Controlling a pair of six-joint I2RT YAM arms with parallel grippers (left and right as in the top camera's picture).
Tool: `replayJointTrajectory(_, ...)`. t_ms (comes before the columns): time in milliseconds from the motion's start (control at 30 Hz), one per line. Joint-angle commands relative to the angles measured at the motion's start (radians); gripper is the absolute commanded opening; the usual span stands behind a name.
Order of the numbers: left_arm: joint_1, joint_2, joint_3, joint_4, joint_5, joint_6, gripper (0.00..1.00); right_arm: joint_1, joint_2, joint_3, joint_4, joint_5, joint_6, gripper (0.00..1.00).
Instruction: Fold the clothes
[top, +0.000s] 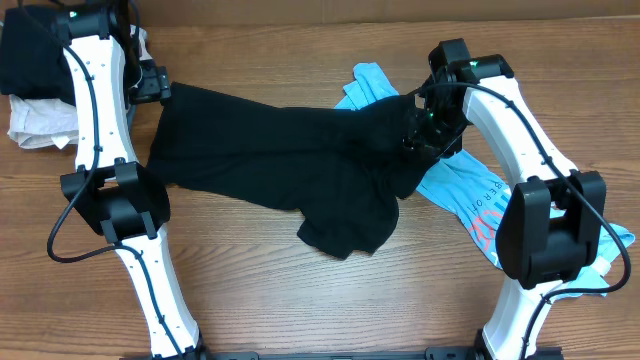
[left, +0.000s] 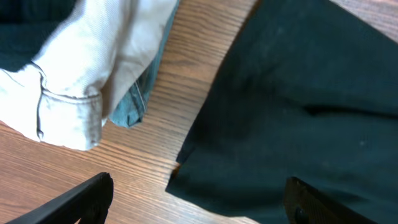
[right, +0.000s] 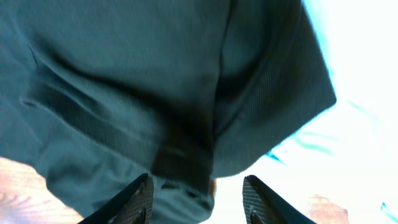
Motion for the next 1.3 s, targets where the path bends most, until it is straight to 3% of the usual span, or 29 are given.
replayJointTrajectory(0,0.005,-0.008,0.04,-0.02,0.07,0.011,0.89,-0.003,-0.105,0.031,-0.023,-0.019,0.0,0.5)
replayJointTrajectory(133,0.007,-0.073,0.109,-0.056,0.121,0.011,0.89,-0.003,-0.229,0.031,-0.073,0.026,0.029,0.52)
replayJointTrajectory(267,0.005,-0.168,0.162,-0.084,0.12,0.039,0.9,-0.003,-0.316,0.029,-0.162,0.196,0.114,0.57)
replayJointTrajectory(500,0.005,-0.279,0.165,-0.044,0.12,0.041,0.9,-0.032,-0.319,-0.07,-0.129,0.257,0.154,0.52)
replayJointTrajectory(700,0.005,-0.275,0.164,-0.057,0.12,0.041,0.89,-0.09,-0.318,-0.278,0.073,0.219,0.158,0.51)
replayJointTrajectory(933,0.005,-0.273,0.164,-0.035,0.124,0.04,0.94,-0.15,-0.312,-0.518,0.422,0.21,0.125,0.51)
replayJointTrajectory(1267,0.005,-0.273,0.164,-0.034,0.124,0.04,0.95,-0.184,-0.23,-0.603,0.624,0.204,0.104,0.51)
